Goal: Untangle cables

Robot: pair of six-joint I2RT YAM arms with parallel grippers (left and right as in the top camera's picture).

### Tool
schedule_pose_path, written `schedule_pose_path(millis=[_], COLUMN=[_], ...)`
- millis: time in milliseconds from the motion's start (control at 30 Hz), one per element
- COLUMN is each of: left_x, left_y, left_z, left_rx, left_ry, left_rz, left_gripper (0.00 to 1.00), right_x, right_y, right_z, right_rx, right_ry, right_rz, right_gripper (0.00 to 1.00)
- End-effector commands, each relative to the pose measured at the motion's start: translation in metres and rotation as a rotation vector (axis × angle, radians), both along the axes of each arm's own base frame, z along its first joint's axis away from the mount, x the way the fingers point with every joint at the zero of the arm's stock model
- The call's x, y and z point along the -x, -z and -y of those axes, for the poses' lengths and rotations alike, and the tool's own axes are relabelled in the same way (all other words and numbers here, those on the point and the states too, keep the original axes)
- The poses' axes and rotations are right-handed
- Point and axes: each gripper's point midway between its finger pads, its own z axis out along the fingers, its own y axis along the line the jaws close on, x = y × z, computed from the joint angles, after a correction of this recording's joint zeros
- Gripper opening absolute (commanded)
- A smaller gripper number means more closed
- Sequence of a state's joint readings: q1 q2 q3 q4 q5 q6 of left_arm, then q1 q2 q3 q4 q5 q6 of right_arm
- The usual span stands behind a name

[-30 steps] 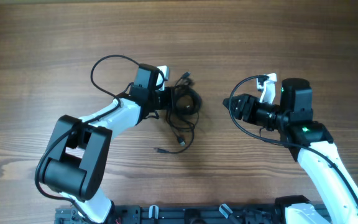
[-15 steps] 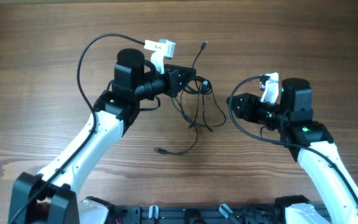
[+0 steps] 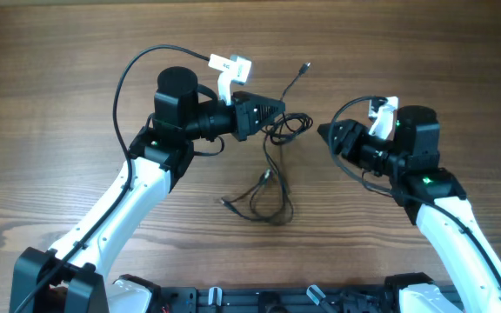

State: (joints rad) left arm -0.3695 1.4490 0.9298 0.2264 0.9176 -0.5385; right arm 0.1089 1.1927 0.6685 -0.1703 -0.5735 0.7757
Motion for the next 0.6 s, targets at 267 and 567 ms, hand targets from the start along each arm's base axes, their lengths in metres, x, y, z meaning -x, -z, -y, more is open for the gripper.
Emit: schedule_pose_path(millis=[267,567], left_x=[0.012,0.014], left_y=[-0.014,-0.011], left_z=[0.006,0.006], left_rx=[0.024,0.018], left_ry=[0.049,0.05], left_rz=[-0.011,-0.028], left_gripper=[0.04,0.04], right_x=[0.003,0.006], right_y=[-0.019,-0.031], right_z=[-0.042,-0.049], right_rx=[-0.334,-0.373], right_ry=[-0.11,-0.165], right_rz=[-0.141,-0.112], right_gripper=[0.55,0.55])
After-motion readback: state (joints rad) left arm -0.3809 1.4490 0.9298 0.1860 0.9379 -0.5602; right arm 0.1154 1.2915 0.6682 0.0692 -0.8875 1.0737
